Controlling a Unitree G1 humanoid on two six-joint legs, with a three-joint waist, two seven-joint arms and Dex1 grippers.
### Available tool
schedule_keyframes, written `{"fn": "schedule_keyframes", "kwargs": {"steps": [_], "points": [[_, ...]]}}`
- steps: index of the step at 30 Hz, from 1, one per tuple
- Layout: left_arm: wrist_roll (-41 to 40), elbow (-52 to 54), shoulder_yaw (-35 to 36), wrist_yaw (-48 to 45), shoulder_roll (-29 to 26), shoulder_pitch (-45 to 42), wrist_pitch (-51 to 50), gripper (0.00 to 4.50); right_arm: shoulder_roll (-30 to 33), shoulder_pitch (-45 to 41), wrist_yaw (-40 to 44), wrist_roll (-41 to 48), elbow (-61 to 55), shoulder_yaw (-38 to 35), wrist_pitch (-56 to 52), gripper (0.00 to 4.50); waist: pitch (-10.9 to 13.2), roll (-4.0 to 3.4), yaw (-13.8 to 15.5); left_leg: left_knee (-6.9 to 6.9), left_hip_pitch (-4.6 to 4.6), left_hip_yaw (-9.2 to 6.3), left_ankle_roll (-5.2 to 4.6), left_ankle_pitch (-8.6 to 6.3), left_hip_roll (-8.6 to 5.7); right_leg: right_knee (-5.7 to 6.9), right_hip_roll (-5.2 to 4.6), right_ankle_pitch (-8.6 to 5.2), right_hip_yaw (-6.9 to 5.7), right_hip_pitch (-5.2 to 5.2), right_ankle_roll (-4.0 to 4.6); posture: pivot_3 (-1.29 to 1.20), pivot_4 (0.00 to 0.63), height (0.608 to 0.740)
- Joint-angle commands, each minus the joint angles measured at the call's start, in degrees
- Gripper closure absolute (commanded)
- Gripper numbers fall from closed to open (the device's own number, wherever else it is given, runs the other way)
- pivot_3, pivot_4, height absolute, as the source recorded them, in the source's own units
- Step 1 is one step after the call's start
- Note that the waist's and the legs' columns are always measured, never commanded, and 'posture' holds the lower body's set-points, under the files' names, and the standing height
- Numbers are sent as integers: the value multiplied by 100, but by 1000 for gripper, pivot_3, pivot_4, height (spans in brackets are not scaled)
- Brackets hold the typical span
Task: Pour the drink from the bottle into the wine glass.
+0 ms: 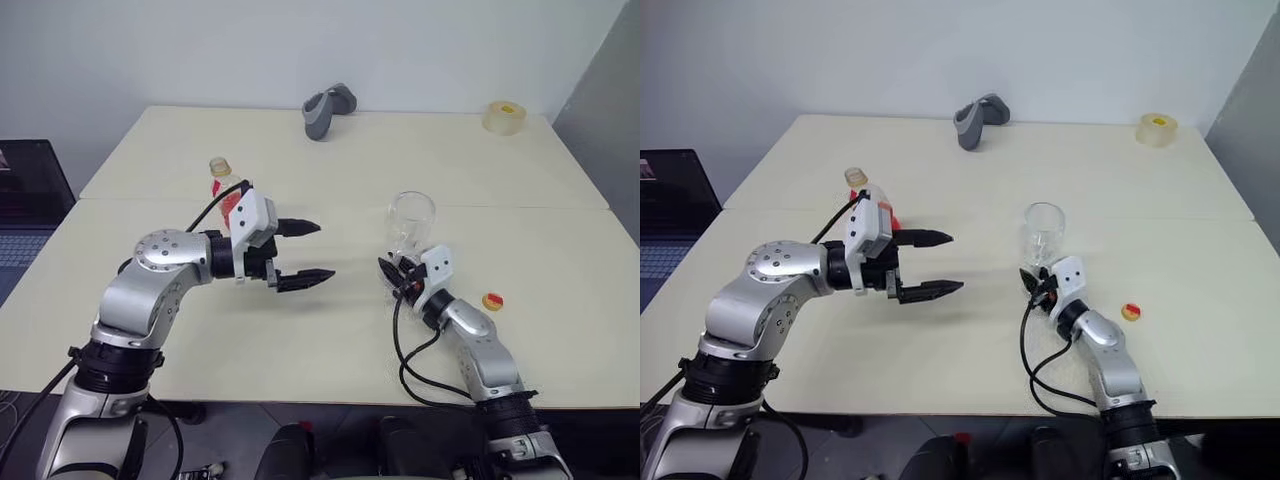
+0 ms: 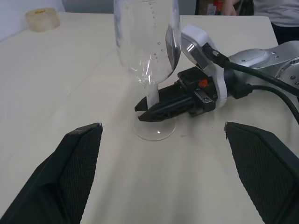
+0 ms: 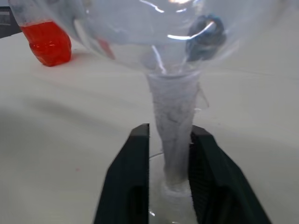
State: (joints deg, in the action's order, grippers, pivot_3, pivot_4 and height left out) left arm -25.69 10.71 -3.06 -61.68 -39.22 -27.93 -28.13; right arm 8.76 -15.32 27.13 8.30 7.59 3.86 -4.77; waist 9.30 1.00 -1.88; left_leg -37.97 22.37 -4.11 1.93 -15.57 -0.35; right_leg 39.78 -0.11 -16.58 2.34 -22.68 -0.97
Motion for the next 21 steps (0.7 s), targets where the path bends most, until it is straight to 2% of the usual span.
{"fn": "schedule_keyframes", "kwargs": {"steps": [1, 10, 15, 21], "points": [[-80, 233, 319, 93, -165, 184, 0, 0, -78, -362, 91, -48, 290, 101, 291, 4387, 0, 0, -24, 1, -2, 1, 0, 0, 1, 1, 1, 0, 1, 0, 0, 0, 150, 740], [-176, 478, 588, 281, -311, 618, -76, 0, -663, -1712, 340, -212, 1977, 375, 1000, 4376, 6, -5, -113, 6, 0, -1, 0, 0, 5, 9, 4, -3, -1, -9, 7, 0, 150, 740], [-184, 571, 640, 434, -288, 678, -127, 0, -1013, -2526, 306, -400, 3518, 398, 1613, 4376, 6, -5, -98, 3, 0, 1, 1, 0, -1, 8, 0, -3, 0, -7, 7, 0, 150, 740], [-167, 568, 710, 599, -276, 690, -125, 0, -996, -2786, 182, -670, 4433, 391, 2059, 4376, 6, -5, -122, 5, -1, 0, 1, 0, 2, 9, 0, -3, 1, -8, 7, 0, 150, 740]]}}
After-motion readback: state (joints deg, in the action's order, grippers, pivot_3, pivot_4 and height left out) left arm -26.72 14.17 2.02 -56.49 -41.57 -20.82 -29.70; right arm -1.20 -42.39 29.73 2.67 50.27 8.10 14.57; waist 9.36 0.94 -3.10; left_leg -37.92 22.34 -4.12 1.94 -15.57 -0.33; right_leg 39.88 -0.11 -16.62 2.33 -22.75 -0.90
